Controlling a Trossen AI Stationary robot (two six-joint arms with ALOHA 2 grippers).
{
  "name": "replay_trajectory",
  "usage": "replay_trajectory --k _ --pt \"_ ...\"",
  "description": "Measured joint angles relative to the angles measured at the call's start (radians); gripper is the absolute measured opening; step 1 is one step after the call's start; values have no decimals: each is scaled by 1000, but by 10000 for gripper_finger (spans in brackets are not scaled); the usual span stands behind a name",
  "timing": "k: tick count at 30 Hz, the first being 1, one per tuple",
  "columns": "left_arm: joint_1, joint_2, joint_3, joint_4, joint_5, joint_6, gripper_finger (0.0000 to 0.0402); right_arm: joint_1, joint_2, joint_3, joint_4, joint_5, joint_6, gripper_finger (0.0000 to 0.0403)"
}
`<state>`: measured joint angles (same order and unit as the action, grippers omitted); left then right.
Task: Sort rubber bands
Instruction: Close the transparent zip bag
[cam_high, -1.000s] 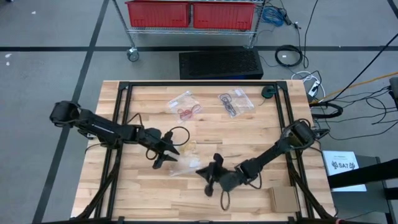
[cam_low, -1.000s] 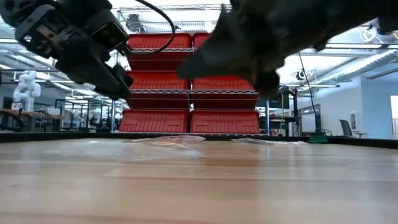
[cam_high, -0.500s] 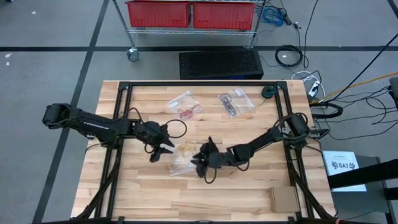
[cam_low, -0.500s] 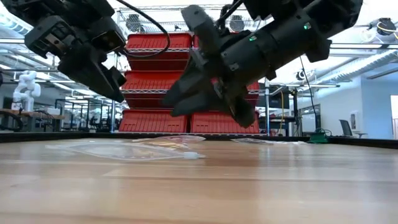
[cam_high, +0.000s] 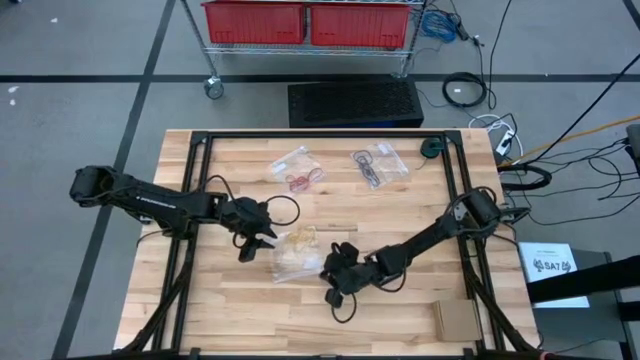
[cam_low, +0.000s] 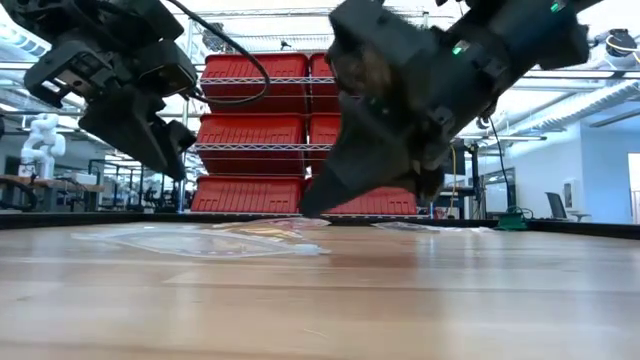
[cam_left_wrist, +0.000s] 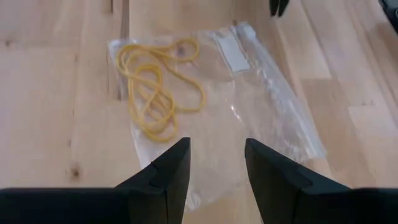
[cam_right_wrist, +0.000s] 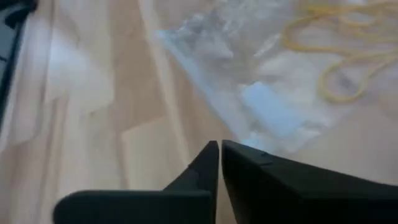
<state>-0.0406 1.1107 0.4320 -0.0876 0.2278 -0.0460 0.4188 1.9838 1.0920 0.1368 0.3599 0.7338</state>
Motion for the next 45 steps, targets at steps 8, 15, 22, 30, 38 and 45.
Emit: replay_trajectory --k 8,15,22,30,38,45 --pt "19 0 0 -8 -137 2 157 -43 2 -2 -58 -109 63 2" --pt "88 21 0 -59 -224 1 156 -51 2 -2 -64 -188 101 0" --pt "100 158 0 -30 -108 -3 129 -58 2 -2 -94 -180 112 0" --pt "55 222 2 -15 -32 -71 91 -88 1 2 -167 -108 143 0" --pt "-57 225 0 37 125 -187 64 -115 -68 -3 -367 113 162 0" --pt "-176 213 0 192 112 -205 43 -104 -213 -2 -354 113 102 0"
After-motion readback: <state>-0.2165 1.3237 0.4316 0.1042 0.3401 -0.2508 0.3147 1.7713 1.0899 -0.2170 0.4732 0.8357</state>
